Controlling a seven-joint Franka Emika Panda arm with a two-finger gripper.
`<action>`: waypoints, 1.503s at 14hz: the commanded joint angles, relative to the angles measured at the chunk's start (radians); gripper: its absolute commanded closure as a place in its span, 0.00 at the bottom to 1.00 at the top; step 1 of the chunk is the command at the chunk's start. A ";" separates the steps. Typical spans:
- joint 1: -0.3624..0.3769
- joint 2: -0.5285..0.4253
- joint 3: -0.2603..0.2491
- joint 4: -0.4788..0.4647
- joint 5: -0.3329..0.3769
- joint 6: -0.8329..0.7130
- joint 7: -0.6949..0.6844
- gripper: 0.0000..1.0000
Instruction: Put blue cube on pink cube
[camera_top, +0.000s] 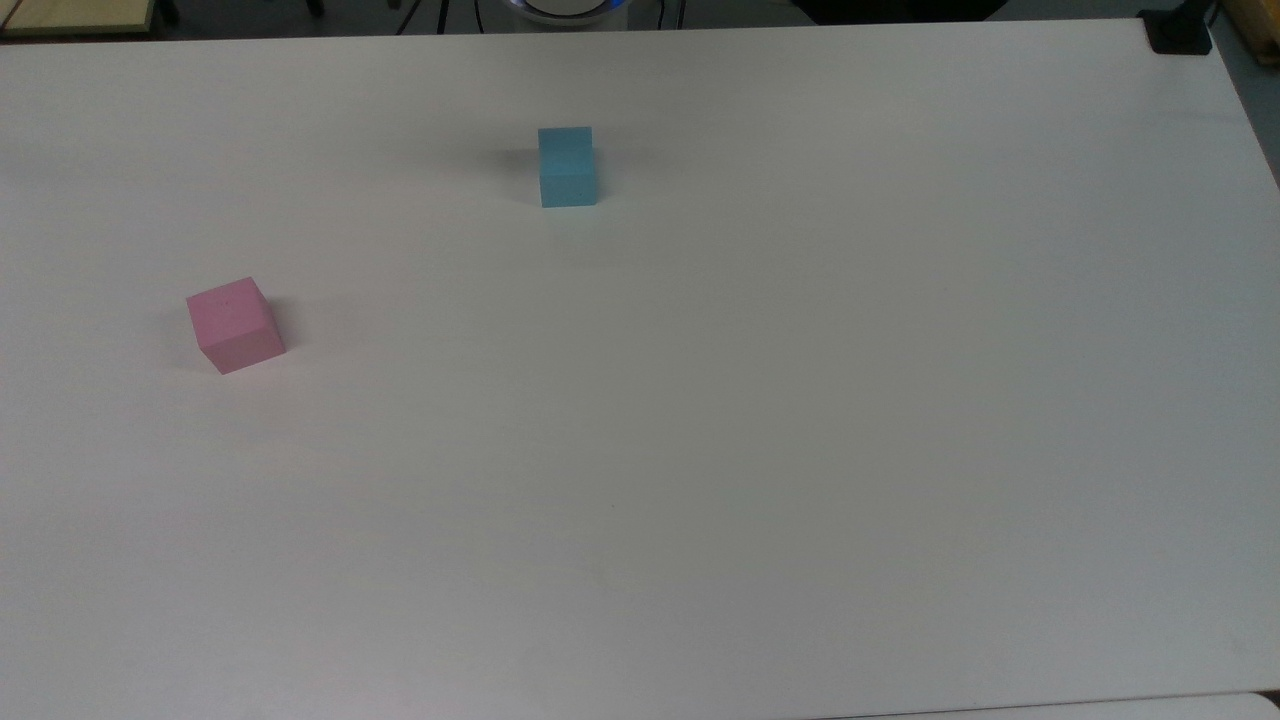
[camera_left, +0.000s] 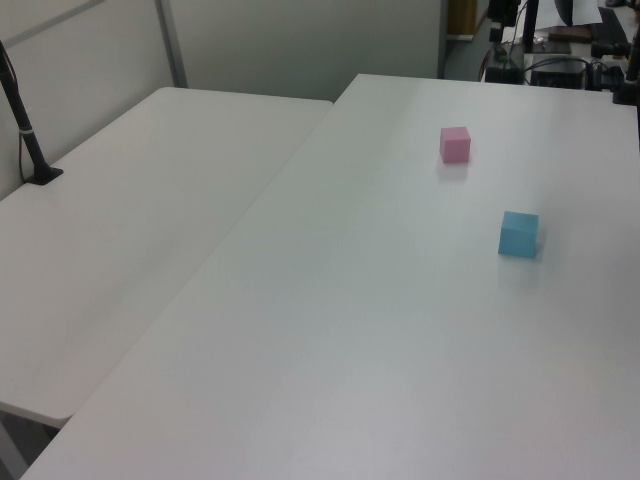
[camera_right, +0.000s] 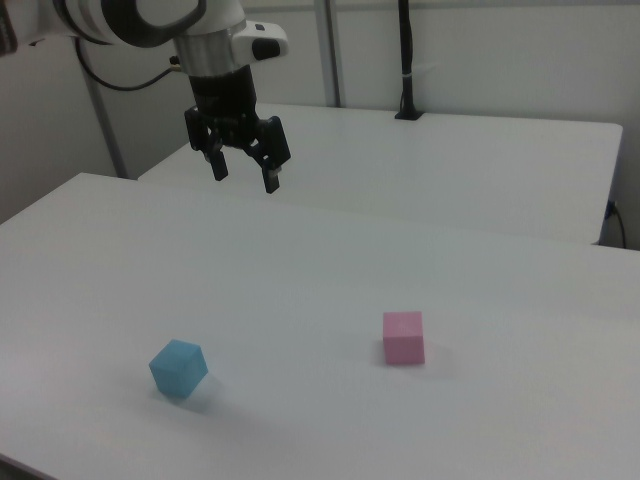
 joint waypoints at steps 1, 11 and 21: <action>0.021 -0.020 -0.009 -0.020 -0.011 -0.007 0.001 0.00; 0.024 -0.107 -0.019 -0.237 -0.005 0.115 -0.134 0.00; 0.107 -0.246 0.057 -0.674 0.092 0.361 -0.071 0.00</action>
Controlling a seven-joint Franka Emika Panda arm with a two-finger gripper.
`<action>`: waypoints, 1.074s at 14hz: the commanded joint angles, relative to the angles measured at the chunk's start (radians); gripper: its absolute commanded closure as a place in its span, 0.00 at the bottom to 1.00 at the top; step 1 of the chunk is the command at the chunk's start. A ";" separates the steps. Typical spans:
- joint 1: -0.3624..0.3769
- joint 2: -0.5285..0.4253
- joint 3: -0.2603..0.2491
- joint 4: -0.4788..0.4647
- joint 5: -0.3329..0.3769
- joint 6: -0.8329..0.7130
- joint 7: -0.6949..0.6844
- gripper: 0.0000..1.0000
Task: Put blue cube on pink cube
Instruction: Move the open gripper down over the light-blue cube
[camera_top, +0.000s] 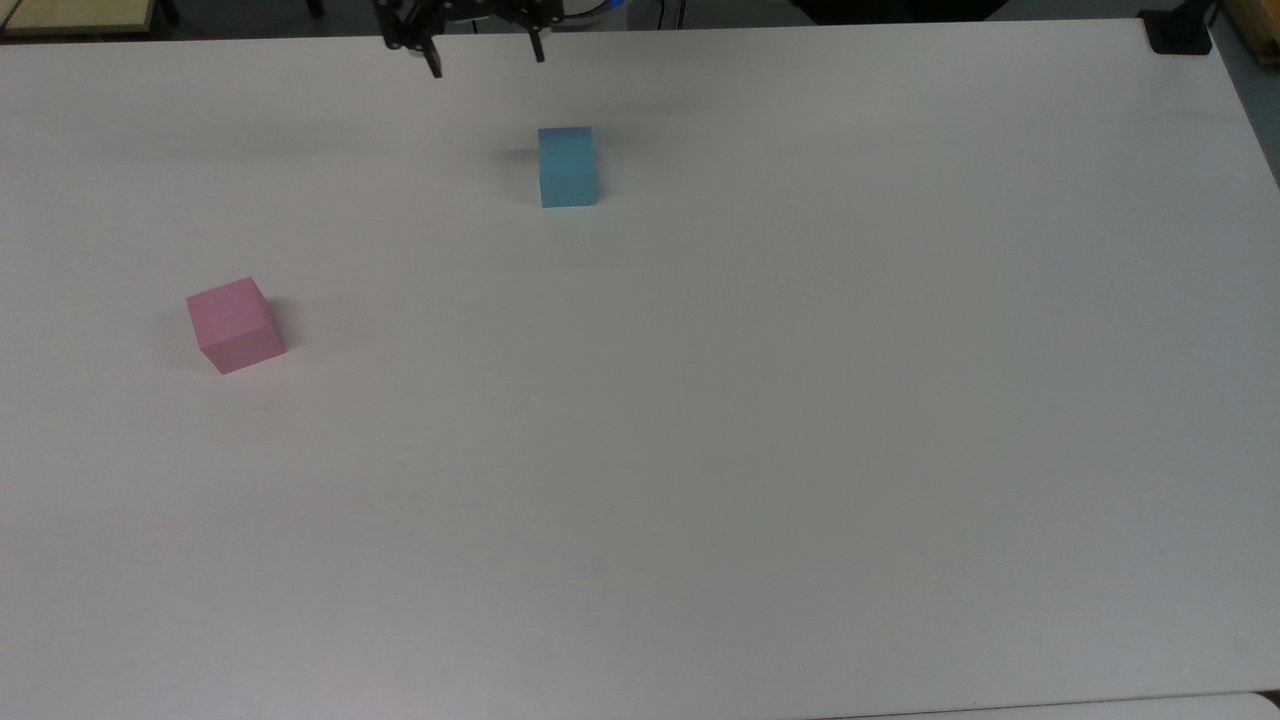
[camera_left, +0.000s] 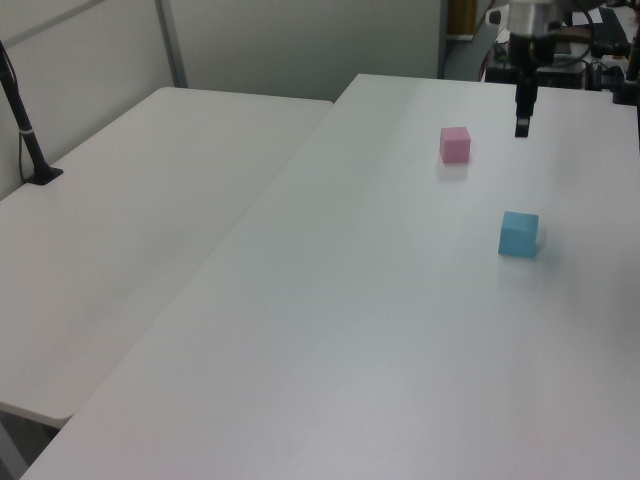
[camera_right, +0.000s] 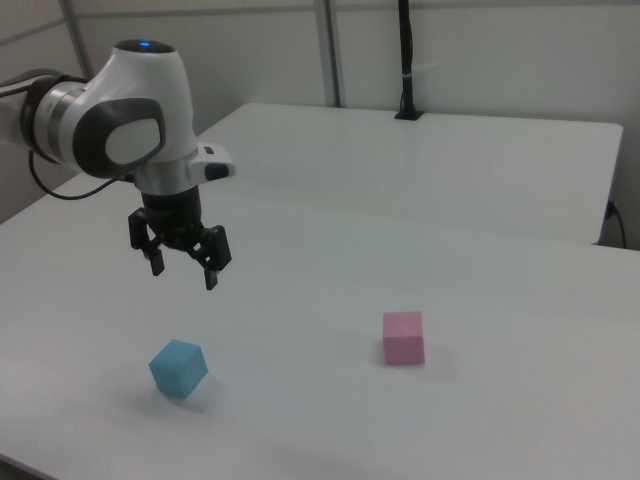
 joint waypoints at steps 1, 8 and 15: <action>0.064 -0.034 -0.003 -0.152 0.017 0.155 0.046 0.00; 0.100 0.051 -0.005 -0.243 0.019 0.346 0.051 0.00; 0.101 0.140 -0.002 -0.255 0.017 0.389 0.060 0.00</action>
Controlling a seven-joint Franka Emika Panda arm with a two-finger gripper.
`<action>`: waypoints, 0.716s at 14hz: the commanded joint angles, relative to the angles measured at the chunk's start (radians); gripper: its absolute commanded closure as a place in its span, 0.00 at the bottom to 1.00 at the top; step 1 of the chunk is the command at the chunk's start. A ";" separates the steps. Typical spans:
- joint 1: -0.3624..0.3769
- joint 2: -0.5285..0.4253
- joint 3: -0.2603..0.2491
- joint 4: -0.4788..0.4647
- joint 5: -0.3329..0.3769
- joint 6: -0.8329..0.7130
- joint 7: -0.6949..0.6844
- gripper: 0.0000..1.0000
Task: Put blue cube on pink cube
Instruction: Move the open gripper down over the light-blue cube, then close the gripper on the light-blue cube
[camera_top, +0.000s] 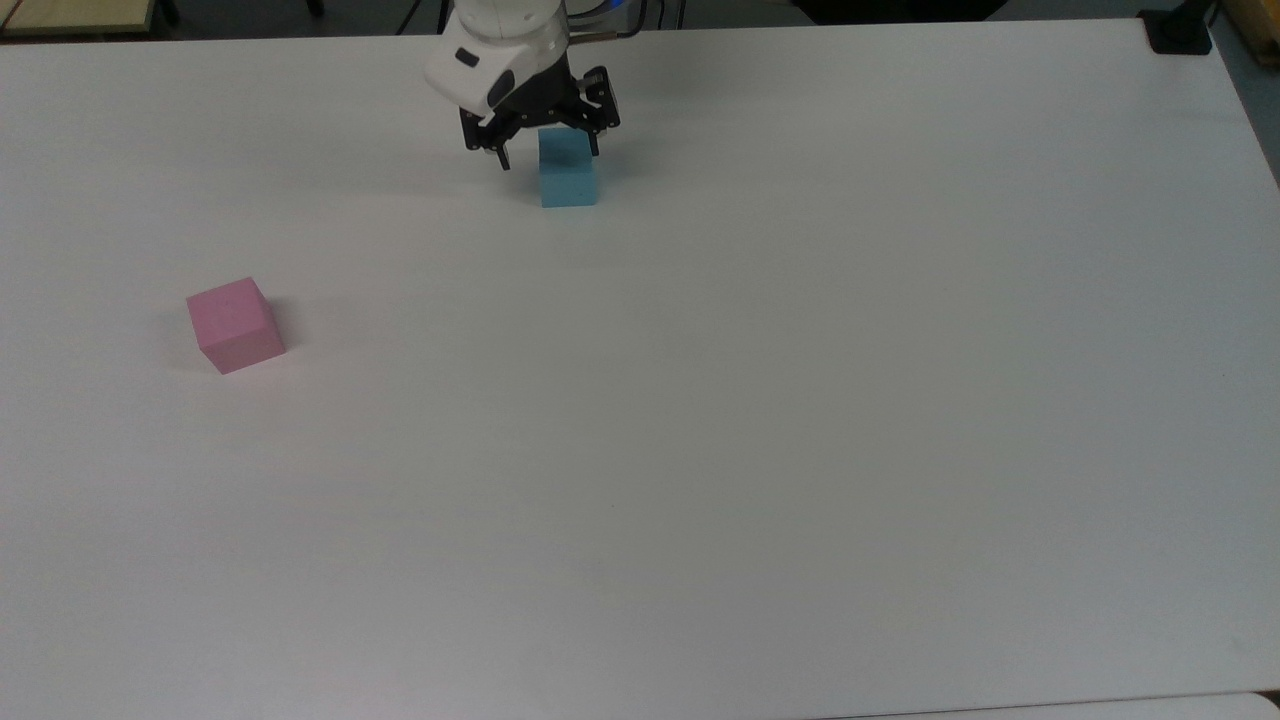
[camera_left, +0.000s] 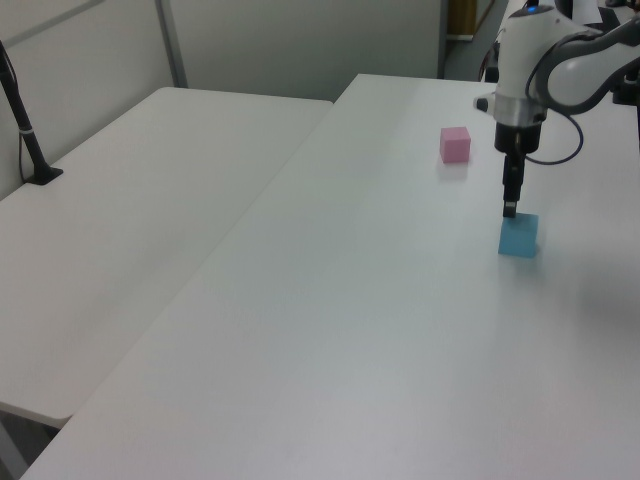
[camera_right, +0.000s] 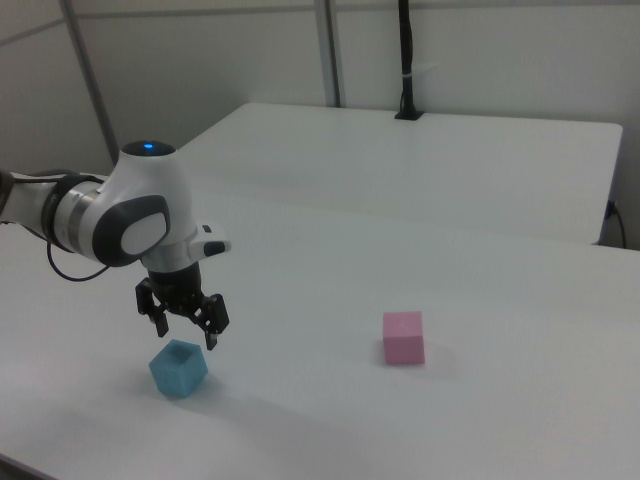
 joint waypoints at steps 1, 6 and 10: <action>0.011 0.026 -0.003 -0.027 0.015 0.032 0.015 0.00; 0.023 0.033 0.014 -0.044 0.013 0.032 0.024 0.23; 0.030 0.027 0.015 -0.032 0.012 0.024 0.049 0.82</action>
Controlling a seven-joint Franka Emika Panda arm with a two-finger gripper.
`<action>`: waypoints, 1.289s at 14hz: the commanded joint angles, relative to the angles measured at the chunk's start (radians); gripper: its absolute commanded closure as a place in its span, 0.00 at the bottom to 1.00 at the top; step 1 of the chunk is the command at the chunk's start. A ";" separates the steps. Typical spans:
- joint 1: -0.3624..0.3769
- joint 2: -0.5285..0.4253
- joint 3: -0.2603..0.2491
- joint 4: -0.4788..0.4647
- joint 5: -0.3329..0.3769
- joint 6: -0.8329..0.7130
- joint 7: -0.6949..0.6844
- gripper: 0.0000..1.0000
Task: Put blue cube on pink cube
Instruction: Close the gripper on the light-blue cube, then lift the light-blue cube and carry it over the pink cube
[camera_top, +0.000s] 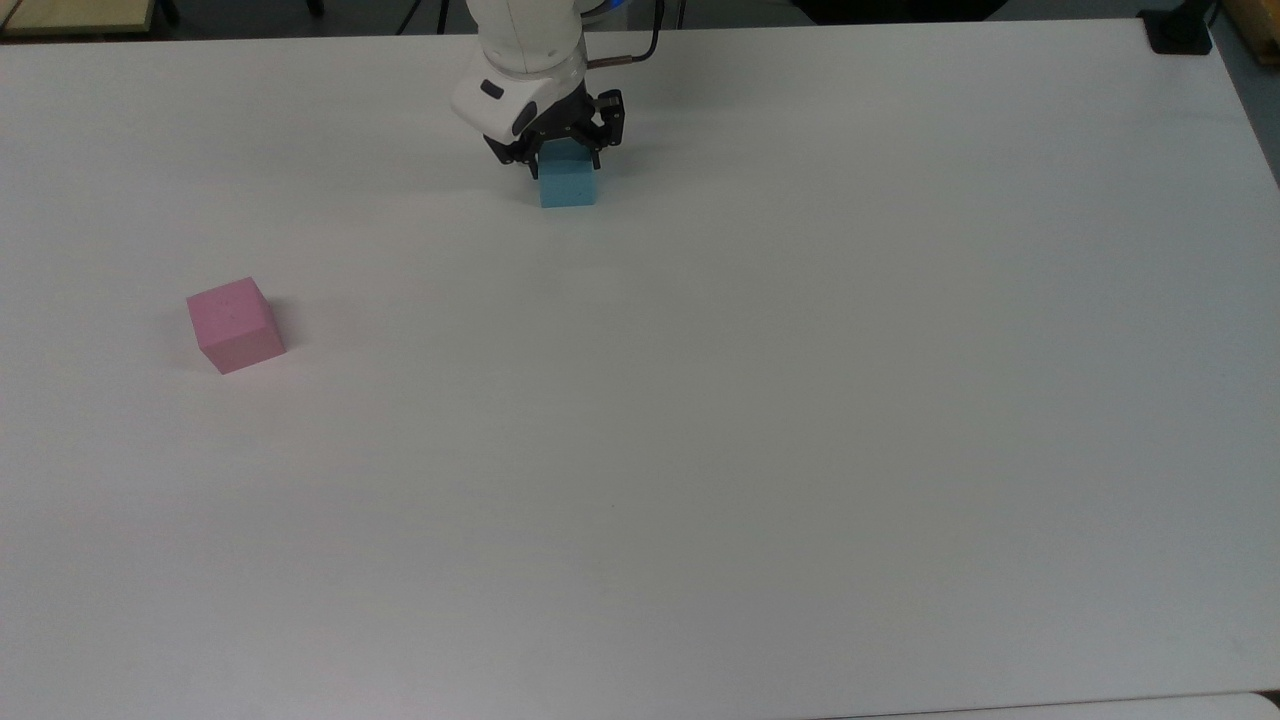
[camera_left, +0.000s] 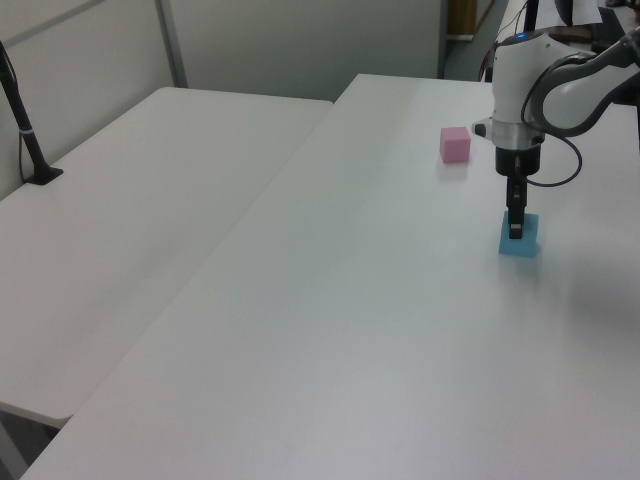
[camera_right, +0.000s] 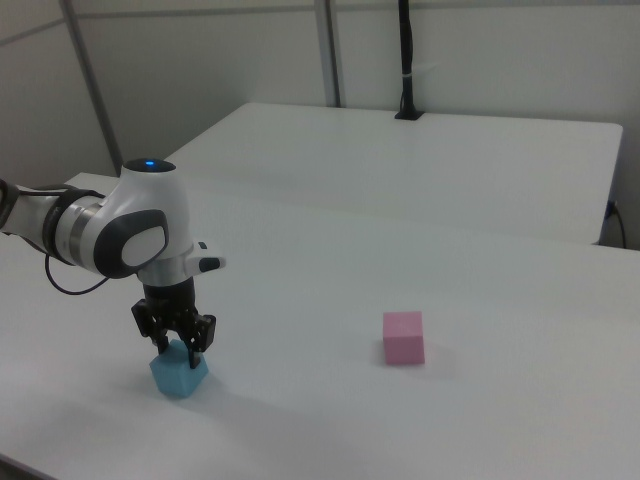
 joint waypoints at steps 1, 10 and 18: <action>0.008 -0.020 0.003 -0.009 0.012 0.018 0.032 0.83; -0.203 -0.060 0.000 0.288 -0.033 -0.253 -0.178 0.87; -0.417 0.246 -0.014 0.742 -0.055 -0.319 -0.664 0.87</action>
